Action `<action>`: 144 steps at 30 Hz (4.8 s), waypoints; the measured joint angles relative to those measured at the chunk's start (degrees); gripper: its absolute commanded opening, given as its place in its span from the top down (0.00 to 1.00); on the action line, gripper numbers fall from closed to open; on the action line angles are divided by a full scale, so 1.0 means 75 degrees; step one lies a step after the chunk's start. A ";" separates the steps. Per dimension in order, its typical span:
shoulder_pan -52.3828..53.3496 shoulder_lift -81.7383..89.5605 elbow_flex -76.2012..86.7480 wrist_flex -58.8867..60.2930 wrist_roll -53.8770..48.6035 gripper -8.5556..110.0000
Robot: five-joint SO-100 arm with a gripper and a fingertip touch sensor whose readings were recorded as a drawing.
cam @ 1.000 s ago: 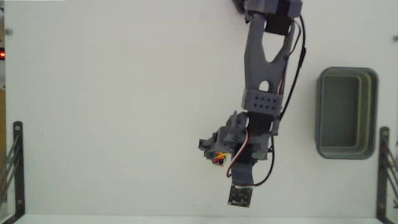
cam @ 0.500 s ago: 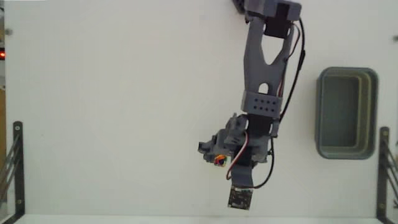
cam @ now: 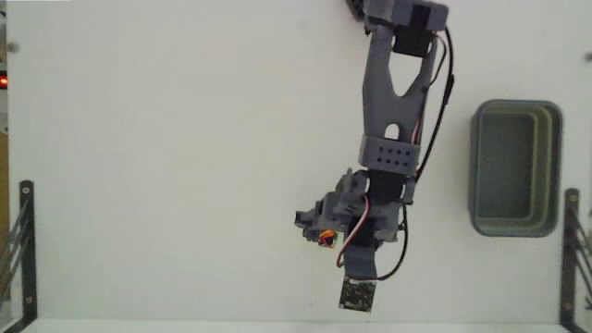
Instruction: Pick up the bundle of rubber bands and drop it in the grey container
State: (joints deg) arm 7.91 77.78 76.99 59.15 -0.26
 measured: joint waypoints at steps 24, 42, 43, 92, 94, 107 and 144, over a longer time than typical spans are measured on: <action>0.0000 0.0000 0.0000 -0.0023 0.0000 0.00; 0.0000 0.0012 0.0305 -0.0387 0.0012 0.00; 0.0000 0.0000 0.0305 -0.0398 0.0000 0.00; 0.0000 -0.0035 0.0855 -0.0937 0.0000 0.00; 0.0000 -0.0035 0.0867 -0.0937 0.0000 0.00; 0.0000 -0.0023 0.0867 -0.1066 0.0000 0.00; 0.0000 -0.0035 0.1125 -0.1324 0.0000 0.00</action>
State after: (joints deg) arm 7.91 77.52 85.43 49.22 -0.26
